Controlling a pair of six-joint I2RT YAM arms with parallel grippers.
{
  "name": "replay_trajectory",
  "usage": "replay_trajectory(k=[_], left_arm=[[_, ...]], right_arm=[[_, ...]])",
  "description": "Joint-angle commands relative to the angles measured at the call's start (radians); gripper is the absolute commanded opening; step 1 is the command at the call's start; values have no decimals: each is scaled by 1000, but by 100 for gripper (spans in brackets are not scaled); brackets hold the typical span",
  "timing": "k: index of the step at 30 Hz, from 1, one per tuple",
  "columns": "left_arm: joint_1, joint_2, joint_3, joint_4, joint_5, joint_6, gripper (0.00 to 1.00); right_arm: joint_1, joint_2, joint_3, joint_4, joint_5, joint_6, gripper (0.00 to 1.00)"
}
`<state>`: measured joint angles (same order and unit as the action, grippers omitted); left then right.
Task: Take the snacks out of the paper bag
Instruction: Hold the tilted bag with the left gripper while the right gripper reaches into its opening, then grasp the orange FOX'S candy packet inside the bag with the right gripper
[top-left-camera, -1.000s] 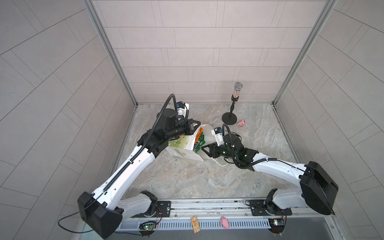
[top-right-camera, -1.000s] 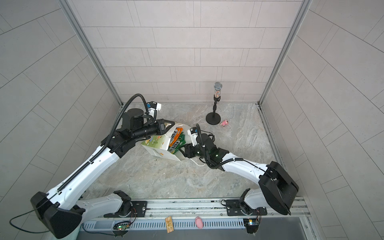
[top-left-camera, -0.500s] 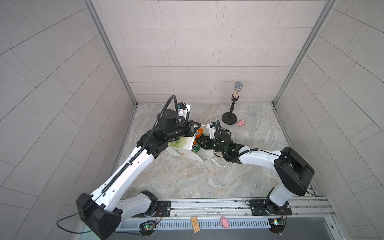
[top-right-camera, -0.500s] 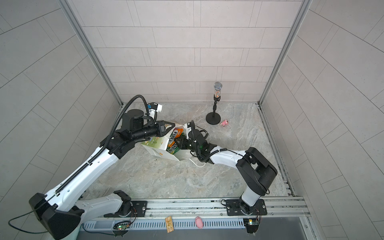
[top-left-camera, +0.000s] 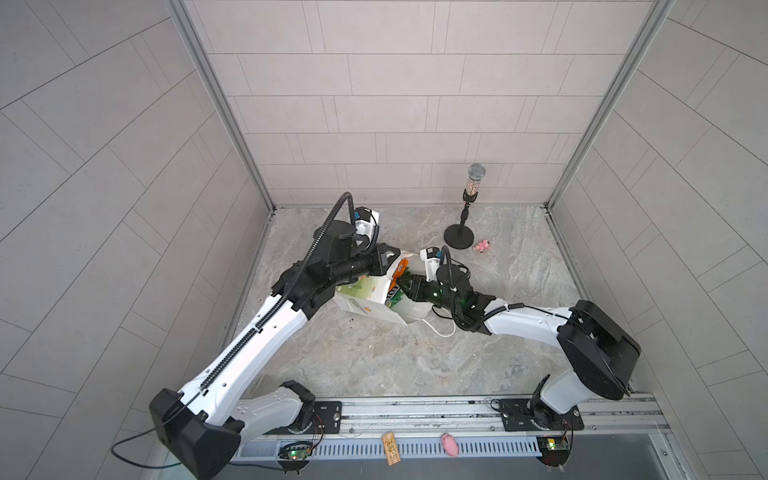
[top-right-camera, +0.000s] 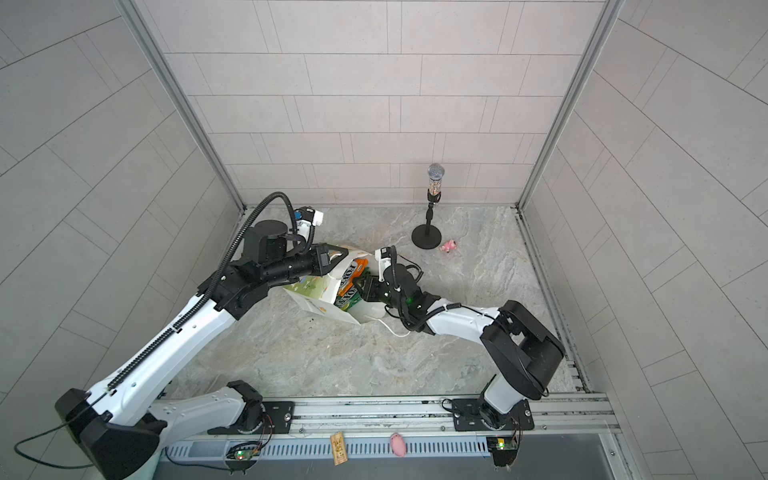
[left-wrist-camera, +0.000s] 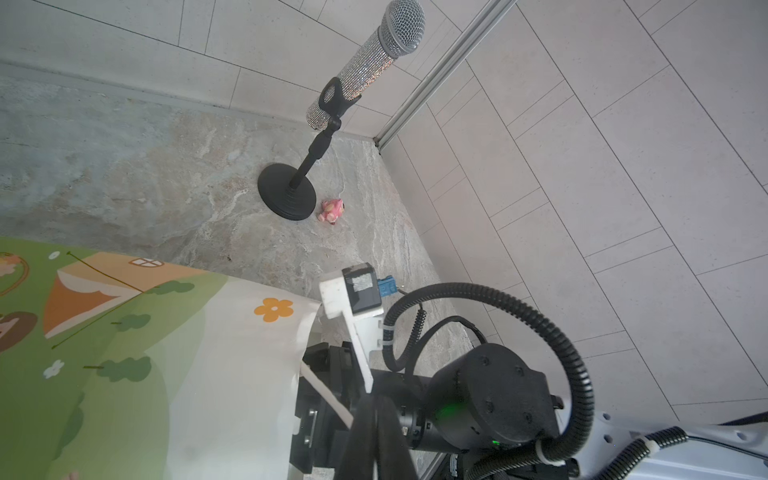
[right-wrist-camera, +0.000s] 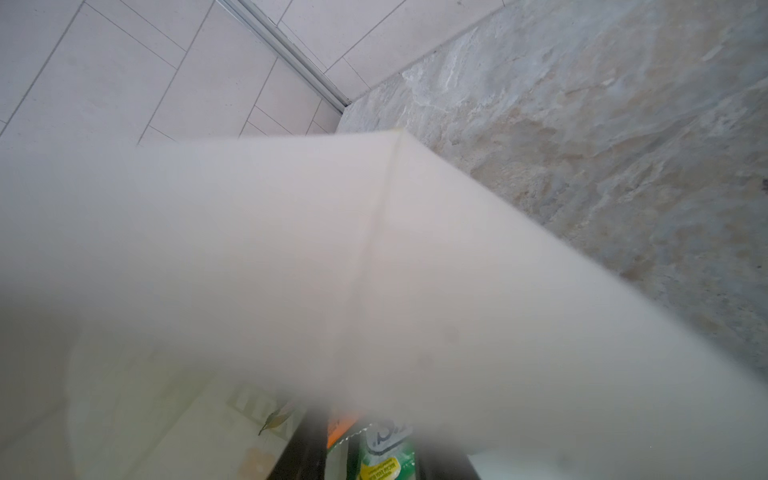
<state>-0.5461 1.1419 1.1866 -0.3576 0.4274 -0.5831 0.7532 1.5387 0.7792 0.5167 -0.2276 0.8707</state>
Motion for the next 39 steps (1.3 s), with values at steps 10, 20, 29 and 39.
replay_trajectory(k=[10, 20, 29, 39], left_arm=[[-5, -10, 39, -7, -69, -14, 0], [-5, -15, 38, -7, -52, -2, 0], [-5, -33, 25, -9, -21, 20, 0], [-5, -43, 21, -27, -4, 36, 0]], right_arm=[[72, -80, -87, -8, -24, -173, 36], [90, 23, -9, -26, -41, -155, 35], [79, 70, 91, -111, 116, -49, 36], [54, 122, 119, -64, 189, 104, 33]])
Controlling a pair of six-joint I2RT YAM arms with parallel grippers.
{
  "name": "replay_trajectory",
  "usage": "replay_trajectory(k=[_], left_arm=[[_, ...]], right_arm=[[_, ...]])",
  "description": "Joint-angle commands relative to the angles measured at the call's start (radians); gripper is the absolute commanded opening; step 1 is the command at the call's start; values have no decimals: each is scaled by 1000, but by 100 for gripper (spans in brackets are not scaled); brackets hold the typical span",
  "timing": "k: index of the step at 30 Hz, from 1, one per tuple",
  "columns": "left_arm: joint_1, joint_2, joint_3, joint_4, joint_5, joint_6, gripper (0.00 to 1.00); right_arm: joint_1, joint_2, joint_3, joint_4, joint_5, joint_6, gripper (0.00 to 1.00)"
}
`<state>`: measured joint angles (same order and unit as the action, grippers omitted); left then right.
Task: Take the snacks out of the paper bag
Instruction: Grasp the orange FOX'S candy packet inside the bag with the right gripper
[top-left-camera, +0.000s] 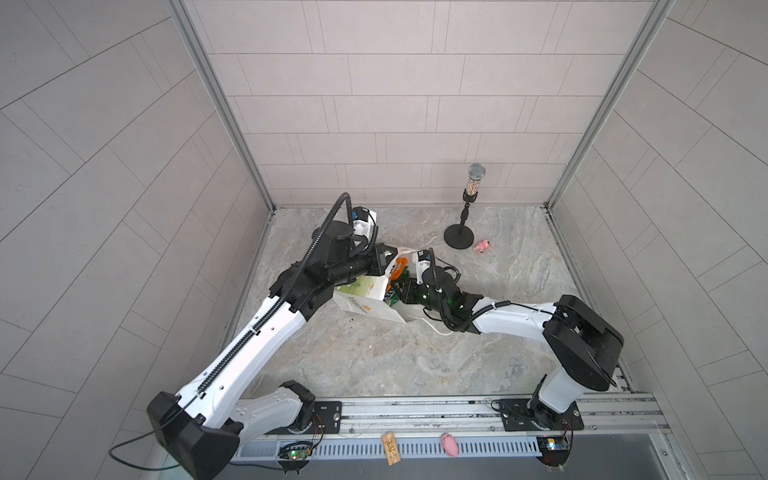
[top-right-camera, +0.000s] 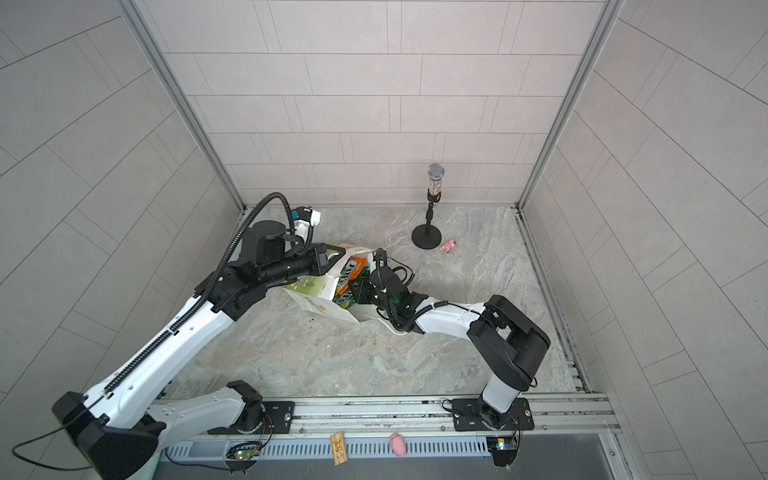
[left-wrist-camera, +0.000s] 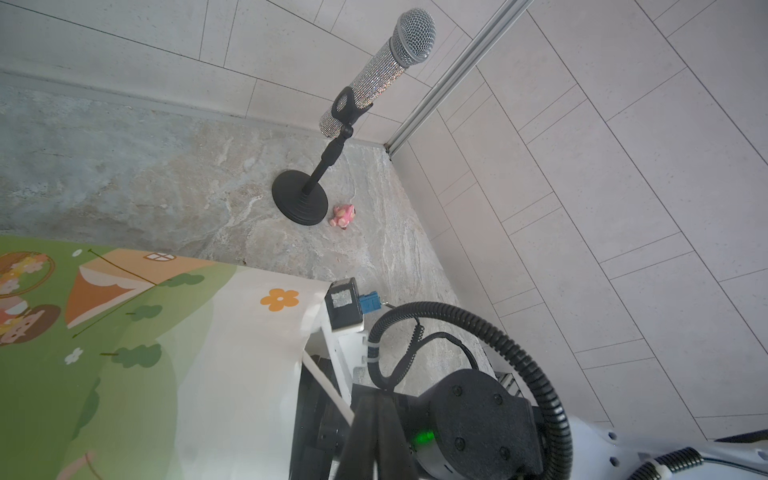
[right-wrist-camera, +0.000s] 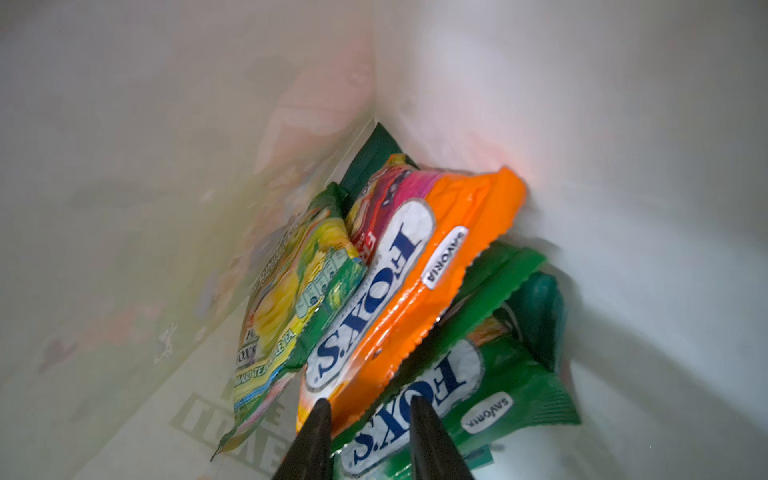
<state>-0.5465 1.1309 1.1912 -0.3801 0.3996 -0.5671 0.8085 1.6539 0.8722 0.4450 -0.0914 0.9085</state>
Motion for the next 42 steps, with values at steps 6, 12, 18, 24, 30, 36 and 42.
replay_trajectory(k=[6, 12, 18, 24, 30, 36, 42], left_arm=[[-6, -33, 13, -5, 28, 21, 0], [-6, -33, 14, -8, 31, 24, 0], [-6, -33, 15, -9, 35, 24, 0], [-9, -31, 14, -9, 34, 26, 0], [-9, -32, 15, -10, 33, 25, 0], [-12, -30, 16, -9, 36, 27, 0], [-17, -31, 14, -9, 43, 29, 0]], right_arm=[[-15, 35, 27, 63, 52, 125, 30], [-25, 44, 37, 81, 45, 132, 26], [-31, 52, 52, 78, 16, 127, 26], [-30, 49, 61, 67, 13, 114, 30], [-32, 57, 81, 41, 21, 107, 30], [-33, 96, 126, -8, 12, 111, 29], [-35, 126, 153, -29, 10, 115, 29]])
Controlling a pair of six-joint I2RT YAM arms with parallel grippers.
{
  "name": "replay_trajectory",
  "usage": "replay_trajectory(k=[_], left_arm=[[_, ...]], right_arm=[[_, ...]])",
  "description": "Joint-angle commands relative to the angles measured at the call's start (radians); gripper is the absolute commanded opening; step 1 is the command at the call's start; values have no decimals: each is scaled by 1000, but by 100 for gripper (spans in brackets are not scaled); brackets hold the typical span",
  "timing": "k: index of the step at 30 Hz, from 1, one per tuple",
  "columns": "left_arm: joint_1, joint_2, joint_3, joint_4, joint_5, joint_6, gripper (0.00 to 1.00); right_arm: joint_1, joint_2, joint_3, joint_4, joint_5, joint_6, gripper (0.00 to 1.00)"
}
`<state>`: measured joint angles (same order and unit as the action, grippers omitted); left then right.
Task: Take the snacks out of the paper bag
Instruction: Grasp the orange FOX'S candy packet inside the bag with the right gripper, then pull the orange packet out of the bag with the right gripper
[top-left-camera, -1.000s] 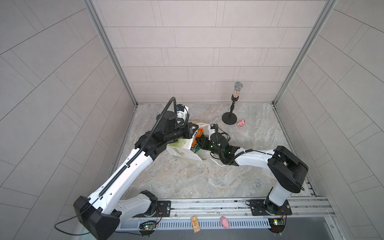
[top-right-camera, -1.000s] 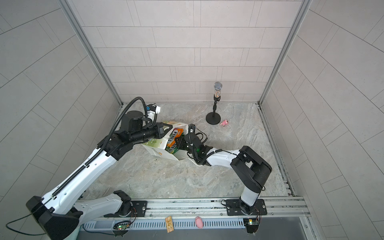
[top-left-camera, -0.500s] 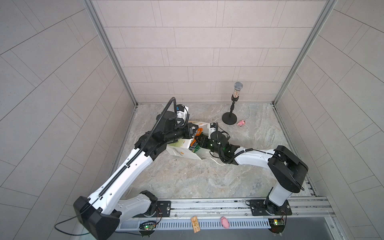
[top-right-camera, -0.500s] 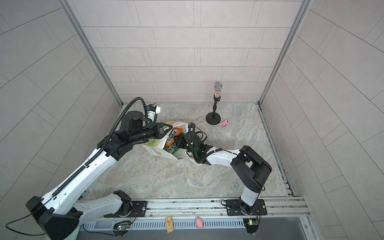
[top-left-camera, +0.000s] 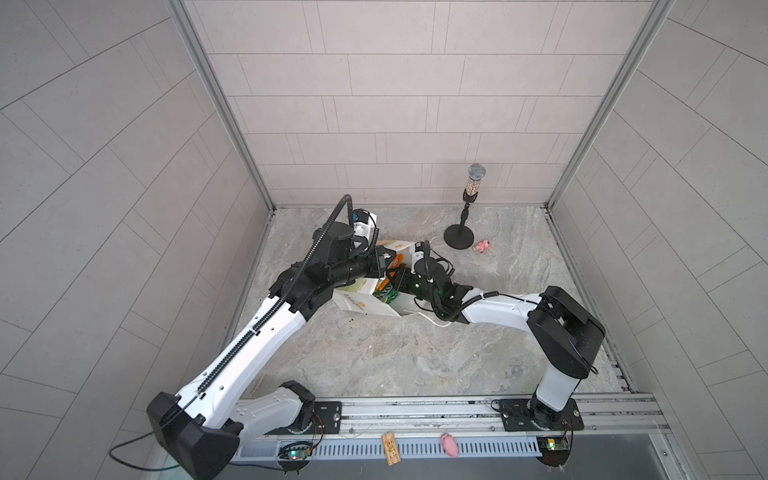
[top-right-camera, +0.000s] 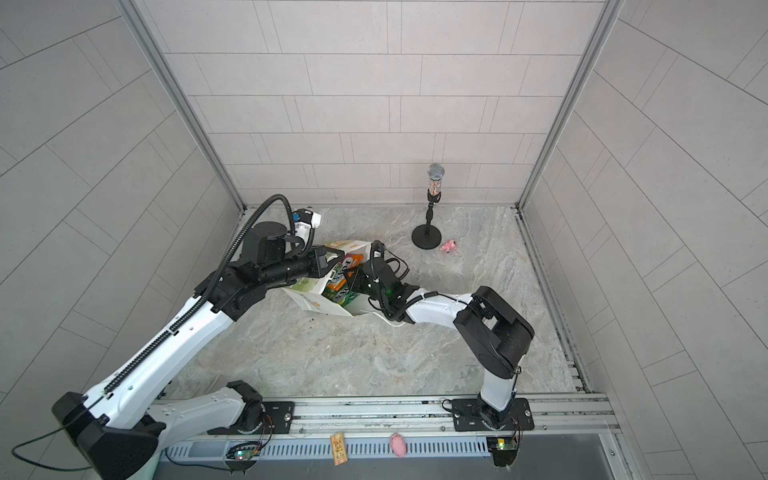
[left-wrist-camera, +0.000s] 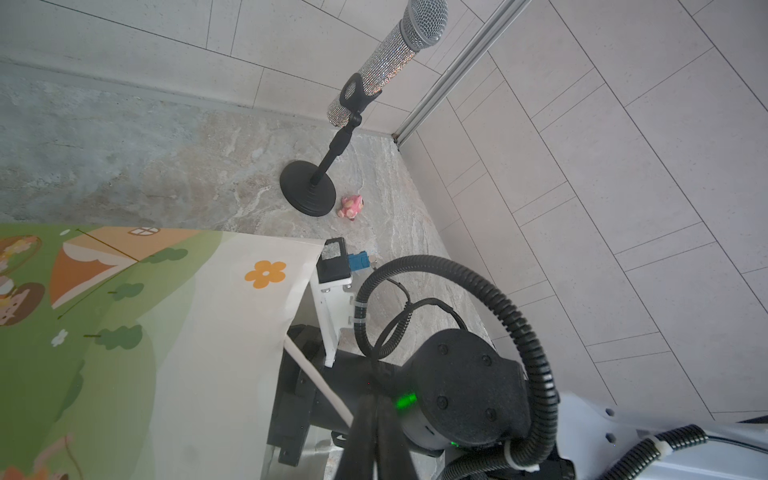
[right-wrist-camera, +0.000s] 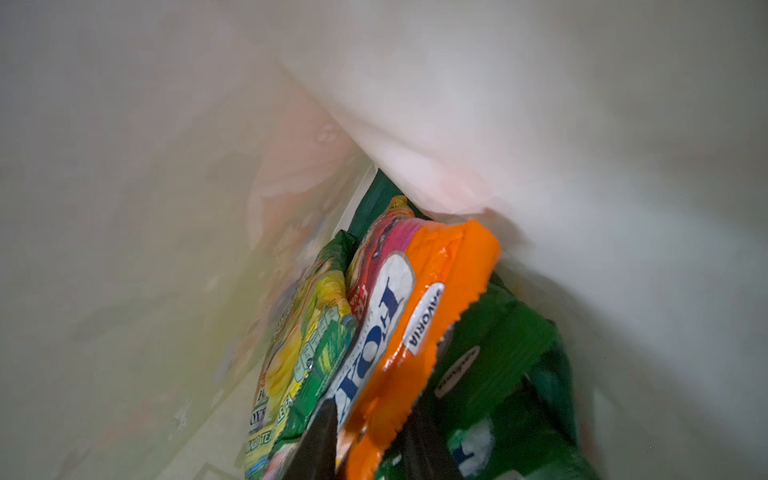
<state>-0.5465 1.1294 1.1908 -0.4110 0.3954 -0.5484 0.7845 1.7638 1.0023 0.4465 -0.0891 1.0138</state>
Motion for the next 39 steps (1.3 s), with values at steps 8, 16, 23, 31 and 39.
replay_trajectory(k=[8, 16, 23, 31, 39], left_arm=[[-21, -28, 15, 21, 54, 15, 0], [-22, -28, 20, 6, 28, 24, 0], [-21, -37, 17, -18, -74, 25, 0], [-22, -48, 9, -41, -171, 21, 0], [-21, -43, 6, -43, -205, 10, 0]], right_arm=[[-11, 69, 68, -51, -18, 14, 28], [-11, 87, 90, -57, -43, 8, 18], [-13, -1, 51, -97, -36, -62, 0], [-30, -106, -15, -134, -38, -113, 0], [-65, -208, -79, -155, -110, -171, 0]])
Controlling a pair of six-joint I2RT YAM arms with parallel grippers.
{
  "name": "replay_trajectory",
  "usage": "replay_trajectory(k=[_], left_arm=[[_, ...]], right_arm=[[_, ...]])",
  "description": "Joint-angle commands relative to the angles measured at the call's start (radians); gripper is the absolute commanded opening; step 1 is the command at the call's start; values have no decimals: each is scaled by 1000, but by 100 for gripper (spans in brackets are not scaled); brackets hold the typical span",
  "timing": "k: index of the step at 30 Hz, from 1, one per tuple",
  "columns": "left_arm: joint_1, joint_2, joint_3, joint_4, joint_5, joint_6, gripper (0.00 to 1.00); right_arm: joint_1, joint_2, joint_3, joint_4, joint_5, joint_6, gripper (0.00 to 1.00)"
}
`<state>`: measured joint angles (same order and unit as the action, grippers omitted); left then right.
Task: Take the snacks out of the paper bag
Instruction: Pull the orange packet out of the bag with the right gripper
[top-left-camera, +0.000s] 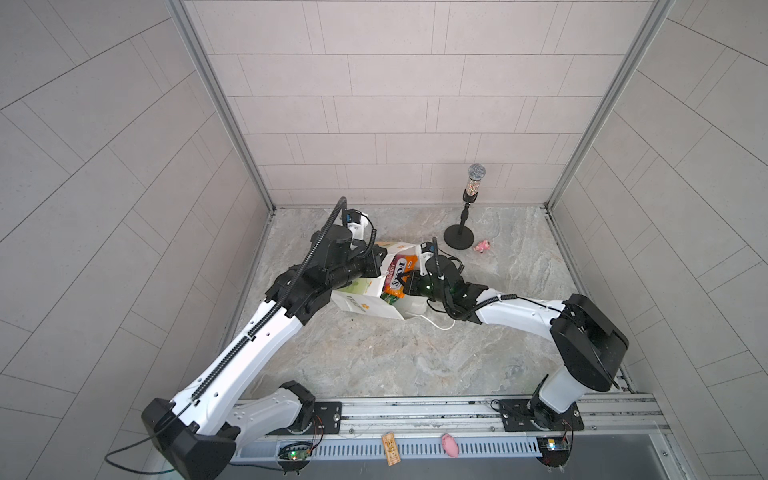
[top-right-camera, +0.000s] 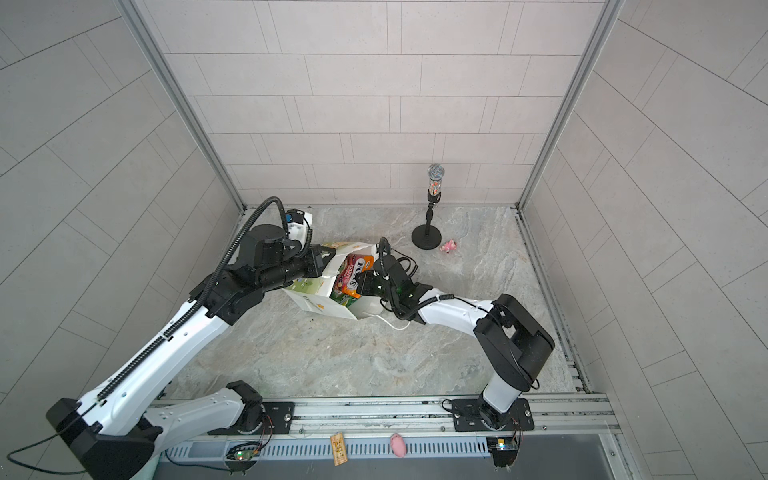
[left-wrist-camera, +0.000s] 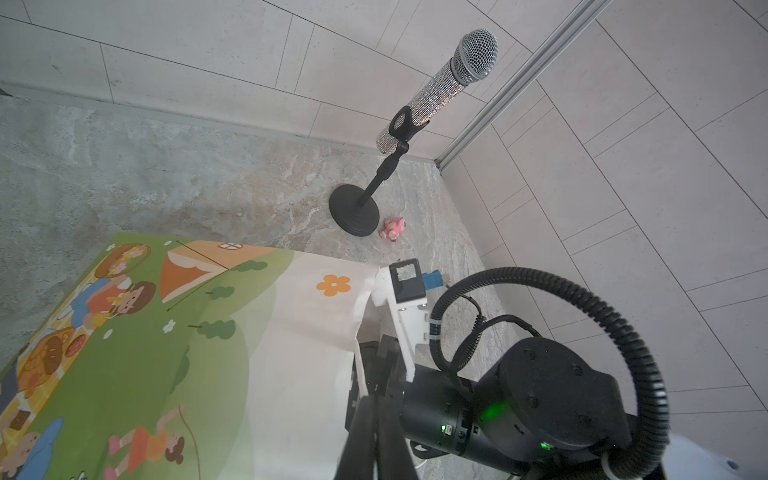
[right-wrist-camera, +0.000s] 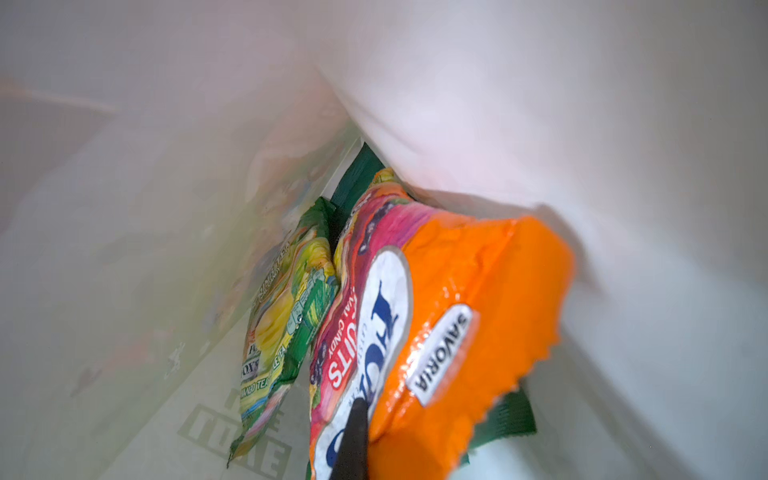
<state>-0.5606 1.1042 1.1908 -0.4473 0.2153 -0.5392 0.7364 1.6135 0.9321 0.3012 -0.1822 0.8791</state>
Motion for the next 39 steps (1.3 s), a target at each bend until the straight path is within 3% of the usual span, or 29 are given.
replay_trajectory(k=[1, 28, 39], left_arm=[[-7, -17, 5, -7, -28, -2, 0], [-8, -20, -7, -4, -135, -41, 0], [-7, -17, -4, -7, -142, -47, 0]], right_arm=[[-20, -73, -9, -30, -22, -50, 0], [-74, -389, 50, -344, -192, -284, 0], [-161, -597, 91, -582, -99, -369, 0]])
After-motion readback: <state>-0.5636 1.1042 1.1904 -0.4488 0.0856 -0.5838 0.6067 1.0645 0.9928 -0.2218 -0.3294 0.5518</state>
